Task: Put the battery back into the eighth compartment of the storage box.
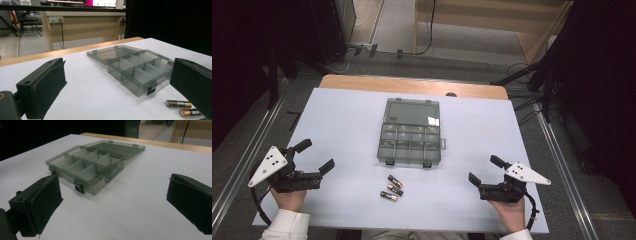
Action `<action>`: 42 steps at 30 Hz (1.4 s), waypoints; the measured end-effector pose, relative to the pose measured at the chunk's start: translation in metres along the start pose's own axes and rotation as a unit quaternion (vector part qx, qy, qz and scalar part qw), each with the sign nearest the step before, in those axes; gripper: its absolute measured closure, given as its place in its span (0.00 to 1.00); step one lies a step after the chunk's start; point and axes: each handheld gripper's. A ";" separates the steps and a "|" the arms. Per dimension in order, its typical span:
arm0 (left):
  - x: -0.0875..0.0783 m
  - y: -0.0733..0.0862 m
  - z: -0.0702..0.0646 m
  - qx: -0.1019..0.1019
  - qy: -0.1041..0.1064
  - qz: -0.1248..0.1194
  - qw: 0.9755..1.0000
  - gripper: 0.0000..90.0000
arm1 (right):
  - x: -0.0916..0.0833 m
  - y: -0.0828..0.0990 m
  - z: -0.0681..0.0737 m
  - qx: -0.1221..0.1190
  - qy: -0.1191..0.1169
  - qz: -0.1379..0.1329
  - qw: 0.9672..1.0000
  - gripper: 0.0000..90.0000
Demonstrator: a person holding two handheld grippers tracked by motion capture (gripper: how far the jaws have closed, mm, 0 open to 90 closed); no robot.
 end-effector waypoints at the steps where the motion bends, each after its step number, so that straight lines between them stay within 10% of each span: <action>1: 0.000 0.000 0.000 0.000 0.000 0.000 1.000 0.00 | 0.003 -0.001 0.002 -0.003 -0.004 0.007 1.000 0.00; 19: 0.000 0.000 0.000 -0.009 0.009 -0.004 1.000 0.00 | 0.045 -0.013 0.022 -0.021 -0.054 0.071 0.996 0.00; 42: -0.001 0.001 0.002 -0.017 0.011 -0.008 1.000 0.00 | 0.111 -0.017 0.073 -0.051 -0.131 0.177 0.974 0.01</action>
Point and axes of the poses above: each handheld gripper's, and its own axes: x roughly forward along the jaws, y roughly out of its underside, z roughly to its left, and after that the axes turned 13 degrees about -z, right-handed
